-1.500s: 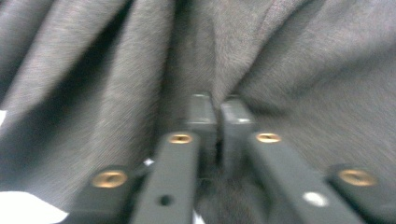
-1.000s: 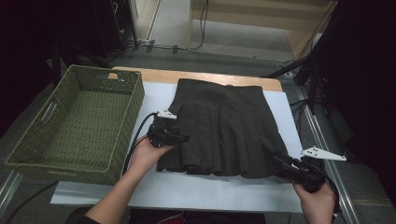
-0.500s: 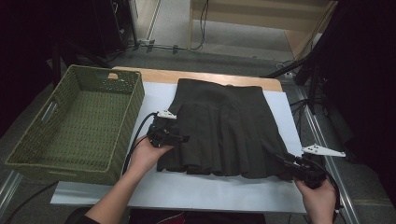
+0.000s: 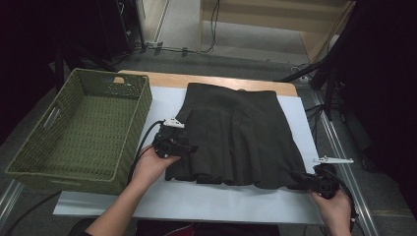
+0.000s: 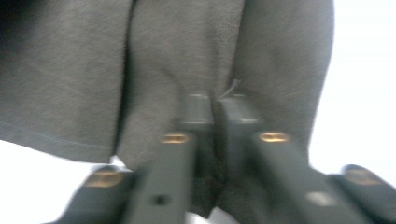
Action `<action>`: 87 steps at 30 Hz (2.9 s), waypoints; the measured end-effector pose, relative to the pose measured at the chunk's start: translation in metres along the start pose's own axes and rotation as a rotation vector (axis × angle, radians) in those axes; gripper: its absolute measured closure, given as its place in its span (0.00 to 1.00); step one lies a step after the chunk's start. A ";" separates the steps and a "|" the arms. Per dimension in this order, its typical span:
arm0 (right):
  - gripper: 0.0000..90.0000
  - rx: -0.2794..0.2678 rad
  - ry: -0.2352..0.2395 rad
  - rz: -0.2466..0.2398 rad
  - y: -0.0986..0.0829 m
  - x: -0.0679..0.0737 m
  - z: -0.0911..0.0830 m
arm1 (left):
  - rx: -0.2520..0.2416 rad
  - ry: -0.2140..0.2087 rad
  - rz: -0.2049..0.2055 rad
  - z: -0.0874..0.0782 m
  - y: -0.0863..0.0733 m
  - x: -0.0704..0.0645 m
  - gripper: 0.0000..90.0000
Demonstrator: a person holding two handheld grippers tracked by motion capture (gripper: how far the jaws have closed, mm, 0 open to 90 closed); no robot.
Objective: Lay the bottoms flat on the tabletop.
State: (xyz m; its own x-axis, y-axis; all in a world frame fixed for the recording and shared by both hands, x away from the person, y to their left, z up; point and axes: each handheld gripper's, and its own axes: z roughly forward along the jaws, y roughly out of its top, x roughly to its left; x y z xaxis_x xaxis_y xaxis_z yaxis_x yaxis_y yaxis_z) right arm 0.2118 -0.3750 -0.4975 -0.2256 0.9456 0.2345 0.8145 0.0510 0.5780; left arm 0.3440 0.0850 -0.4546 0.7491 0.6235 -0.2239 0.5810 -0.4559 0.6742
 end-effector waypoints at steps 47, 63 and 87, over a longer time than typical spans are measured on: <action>0.55 -0.198 -0.018 -0.064 0.008 0.023 -0.024 | 0.108 0.045 -0.123 0.000 -0.053 -0.010 0.52; 0.57 -0.196 0.029 -0.145 0.024 0.041 -0.014 | -0.007 0.009 -0.115 -0.059 -0.045 -0.030 0.99; 0.53 -0.207 0.100 -0.211 0.044 0.086 0.004 | 0.048 0.028 -0.182 -0.031 -0.056 -0.014 0.75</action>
State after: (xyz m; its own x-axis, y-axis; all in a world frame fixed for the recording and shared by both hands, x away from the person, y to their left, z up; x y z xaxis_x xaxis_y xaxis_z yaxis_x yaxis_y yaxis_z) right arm 0.2301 -0.2905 -0.4549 -0.4378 0.8843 0.1625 0.6202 0.1662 0.7666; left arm 0.2915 0.1216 -0.4674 0.6218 0.7153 -0.3190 0.7211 -0.3638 0.5896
